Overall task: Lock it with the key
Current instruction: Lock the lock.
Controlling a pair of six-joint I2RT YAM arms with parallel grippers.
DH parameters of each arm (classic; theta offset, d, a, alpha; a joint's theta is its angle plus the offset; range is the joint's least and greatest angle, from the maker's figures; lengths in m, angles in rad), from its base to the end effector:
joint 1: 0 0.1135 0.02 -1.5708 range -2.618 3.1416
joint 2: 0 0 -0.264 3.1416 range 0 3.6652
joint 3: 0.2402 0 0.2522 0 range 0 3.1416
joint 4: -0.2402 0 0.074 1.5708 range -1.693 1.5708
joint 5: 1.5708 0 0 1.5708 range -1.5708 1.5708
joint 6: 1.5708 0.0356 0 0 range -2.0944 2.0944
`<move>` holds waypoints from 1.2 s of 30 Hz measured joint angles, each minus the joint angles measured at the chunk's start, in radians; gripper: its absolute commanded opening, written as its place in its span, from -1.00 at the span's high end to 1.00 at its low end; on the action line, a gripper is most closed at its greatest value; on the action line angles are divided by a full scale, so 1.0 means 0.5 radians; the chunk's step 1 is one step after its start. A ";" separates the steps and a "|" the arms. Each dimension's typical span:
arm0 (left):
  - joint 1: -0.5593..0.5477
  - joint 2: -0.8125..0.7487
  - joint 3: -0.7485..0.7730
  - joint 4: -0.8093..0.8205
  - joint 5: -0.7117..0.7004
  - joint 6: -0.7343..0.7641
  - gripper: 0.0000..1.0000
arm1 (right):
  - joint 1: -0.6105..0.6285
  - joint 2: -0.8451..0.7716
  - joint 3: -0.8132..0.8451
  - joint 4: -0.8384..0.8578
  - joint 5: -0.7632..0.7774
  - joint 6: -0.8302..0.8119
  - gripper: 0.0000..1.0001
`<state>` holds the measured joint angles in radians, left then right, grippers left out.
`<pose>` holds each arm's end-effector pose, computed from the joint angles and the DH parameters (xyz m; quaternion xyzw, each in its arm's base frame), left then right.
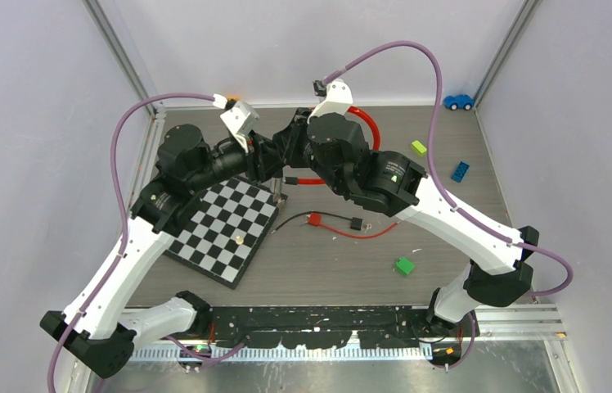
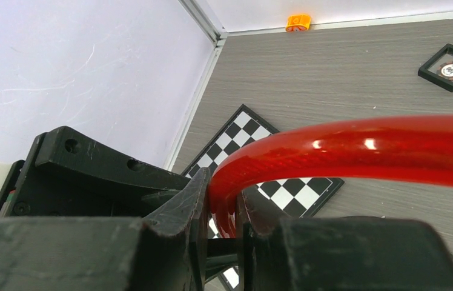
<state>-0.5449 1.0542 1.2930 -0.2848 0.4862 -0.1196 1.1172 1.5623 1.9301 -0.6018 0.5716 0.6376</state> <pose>0.1785 -0.1276 0.4544 0.3107 0.6510 -0.3832 0.5769 0.1601 0.2845 0.4975 -0.0091 0.7729 0.3159 0.5502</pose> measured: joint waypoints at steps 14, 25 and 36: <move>0.000 0.010 -0.026 0.012 0.002 -0.023 0.43 | 0.000 -0.001 -0.001 0.006 -0.036 0.019 0.98; -0.005 -0.015 -0.172 0.222 -0.011 -0.112 1.00 | -0.008 -0.041 -0.082 0.047 -0.037 0.026 0.29; -0.013 -0.097 -0.420 0.410 -0.282 -0.174 1.00 | -0.002 -0.369 -0.441 0.333 -0.067 -0.060 -0.39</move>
<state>-0.5514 1.0058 1.0832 -0.0795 0.3450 -0.2066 1.1164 1.3777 1.7096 -0.4351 0.5381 0.6075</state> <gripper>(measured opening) 0.153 0.685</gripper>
